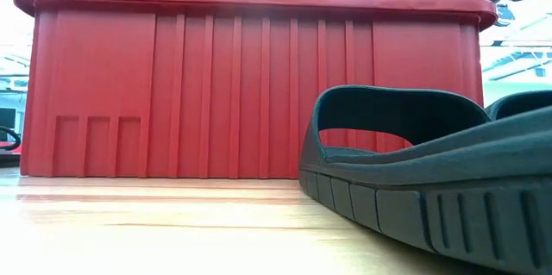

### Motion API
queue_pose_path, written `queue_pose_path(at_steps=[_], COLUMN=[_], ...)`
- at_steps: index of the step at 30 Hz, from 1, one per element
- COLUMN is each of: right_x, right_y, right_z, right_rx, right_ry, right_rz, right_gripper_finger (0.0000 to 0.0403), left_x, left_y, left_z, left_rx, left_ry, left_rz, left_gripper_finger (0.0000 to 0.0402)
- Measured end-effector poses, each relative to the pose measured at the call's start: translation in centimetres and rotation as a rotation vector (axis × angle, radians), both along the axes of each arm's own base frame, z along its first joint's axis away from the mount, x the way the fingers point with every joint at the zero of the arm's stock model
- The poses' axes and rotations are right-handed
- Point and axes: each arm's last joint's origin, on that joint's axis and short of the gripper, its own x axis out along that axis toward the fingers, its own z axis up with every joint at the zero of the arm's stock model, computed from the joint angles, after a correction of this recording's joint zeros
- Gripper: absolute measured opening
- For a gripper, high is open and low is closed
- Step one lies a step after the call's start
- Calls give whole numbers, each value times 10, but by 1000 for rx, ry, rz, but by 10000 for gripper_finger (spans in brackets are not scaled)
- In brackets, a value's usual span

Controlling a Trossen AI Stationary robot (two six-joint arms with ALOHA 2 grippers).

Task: Pick and place slides into bin
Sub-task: Put the left black slide into the red bin

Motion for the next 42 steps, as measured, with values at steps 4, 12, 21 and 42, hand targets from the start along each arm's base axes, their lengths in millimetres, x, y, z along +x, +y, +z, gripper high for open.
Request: queue_pose_path(at_steps=[4, 12, 21, 42], right_x=[1, 2, 4, 2], right_y=[2, 9, 28, 65], right_z=[2, 7, 15, 23], right_rx=[-3, 18, -16, 37], right_ry=[-24, -78, -143, -211], right_rz=[53, 185, 376, 577], right_gripper_finger=[155, 155, 155, 155], left_x=[-1, 2, 4, 2], left_y=[-12, -44, -86, -199], left_z=[7, 33, 63, 62], left_rx=[14, 75, 151, 189], left_ry=[-32, -111, -167, -323], left_rz=[-22, -48, -88, -207], left_gripper_finger=[230, 230, 230, 230])
